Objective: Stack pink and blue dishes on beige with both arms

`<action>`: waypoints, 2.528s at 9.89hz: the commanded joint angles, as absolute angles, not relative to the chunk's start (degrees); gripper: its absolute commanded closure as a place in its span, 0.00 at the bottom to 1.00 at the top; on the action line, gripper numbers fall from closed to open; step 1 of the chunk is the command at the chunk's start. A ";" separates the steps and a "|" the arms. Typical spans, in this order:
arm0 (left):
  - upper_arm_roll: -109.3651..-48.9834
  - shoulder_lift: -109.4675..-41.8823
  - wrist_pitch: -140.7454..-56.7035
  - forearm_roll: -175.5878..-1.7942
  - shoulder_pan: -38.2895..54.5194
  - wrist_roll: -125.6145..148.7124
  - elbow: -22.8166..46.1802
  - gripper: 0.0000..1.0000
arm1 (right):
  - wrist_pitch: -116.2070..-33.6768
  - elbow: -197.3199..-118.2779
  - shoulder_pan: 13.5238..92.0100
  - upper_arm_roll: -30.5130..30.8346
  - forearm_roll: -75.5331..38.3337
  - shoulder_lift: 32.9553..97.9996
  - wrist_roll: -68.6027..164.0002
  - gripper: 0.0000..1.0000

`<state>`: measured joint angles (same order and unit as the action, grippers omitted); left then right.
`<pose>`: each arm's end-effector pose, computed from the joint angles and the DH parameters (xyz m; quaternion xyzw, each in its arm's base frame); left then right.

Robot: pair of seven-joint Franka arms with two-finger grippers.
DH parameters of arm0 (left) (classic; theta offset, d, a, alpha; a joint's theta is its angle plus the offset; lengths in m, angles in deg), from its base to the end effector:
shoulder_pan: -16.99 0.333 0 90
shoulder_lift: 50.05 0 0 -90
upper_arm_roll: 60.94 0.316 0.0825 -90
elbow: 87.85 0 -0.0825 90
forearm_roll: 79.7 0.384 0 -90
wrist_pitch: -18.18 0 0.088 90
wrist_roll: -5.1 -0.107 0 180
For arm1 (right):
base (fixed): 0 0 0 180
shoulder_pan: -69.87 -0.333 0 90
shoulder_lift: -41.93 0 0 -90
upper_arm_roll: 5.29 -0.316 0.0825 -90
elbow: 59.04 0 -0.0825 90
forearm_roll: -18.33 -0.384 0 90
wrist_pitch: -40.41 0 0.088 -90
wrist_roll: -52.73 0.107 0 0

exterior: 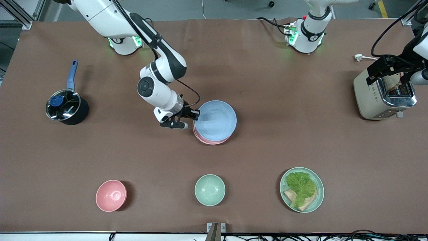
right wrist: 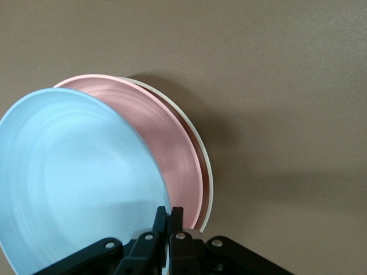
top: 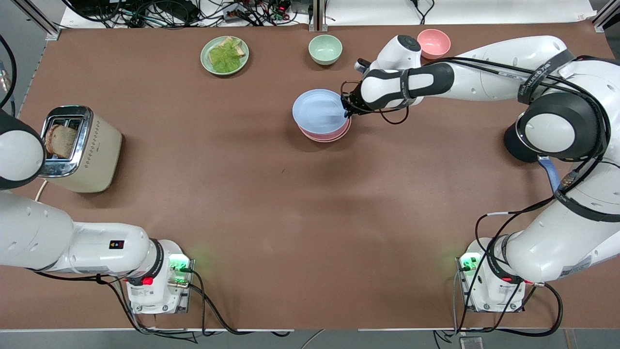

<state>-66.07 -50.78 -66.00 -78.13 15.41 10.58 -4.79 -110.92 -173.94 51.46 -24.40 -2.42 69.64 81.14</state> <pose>0.5447 -0.0605 0.6651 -0.9999 0.0093 -0.0048 0.0126 0.5044 0.3655 0.2399 -0.9772 0.0961 0.0292 0.1873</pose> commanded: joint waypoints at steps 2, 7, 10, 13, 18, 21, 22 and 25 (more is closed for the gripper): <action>-65.86 -48.48 -66.99 -79.44 14.79 9.93 0.38 0.00 | -112.34 -175.23 51.85 -24.89 -1.35 69.87 82.44 0.96; -65.86 -48.65 -66.55 -80.22 14.70 11.16 0.39 0.00 | -112.26 -175.32 52.37 -24.89 -1.35 70.58 82.17 0.61; -65.77 -48.91 -65.24 -80.31 14.79 12.64 0.12 0.00 | -109.20 -175.23 55.09 -23.75 -1.09 66.20 82.09 0.00; -65.77 -49.26 -65.23 -79.79 15.41 11.78 -0.58 0.00 | -91.22 -174.53 62.71 -21.11 13.09 54.89 82.35 0.00; -65.77 -49.35 -65.23 -79.44 14.97 11.78 -1.54 0.00 | -65.92 -159.82 67.93 -8.30 20.62 45.26 75.01 0.00; -65.68 -50.32 -65.23 -79.35 14.88 11.43 -3.21 0.00 | -51.38 -148.46 68.19 -0.31 19.84 44.31 61.50 0.00; -65.77 -50.40 -65.23 -79.35 14.79 11.43 -3.39 0.00 | -47.08 -145.99 68.37 1.46 19.83 43.34 57.52 0.00; -65.77 -50.41 -65.23 -79.35 14.79 11.17 -3.39 0.00 | -41.68 -141.40 70.13 1.13 20.62 42.28 56.86 0.00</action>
<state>-65.95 -49.48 -65.66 -79.35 15.03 11.90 -3.77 -42.69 -142.28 69.60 2.02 19.63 42.40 57.26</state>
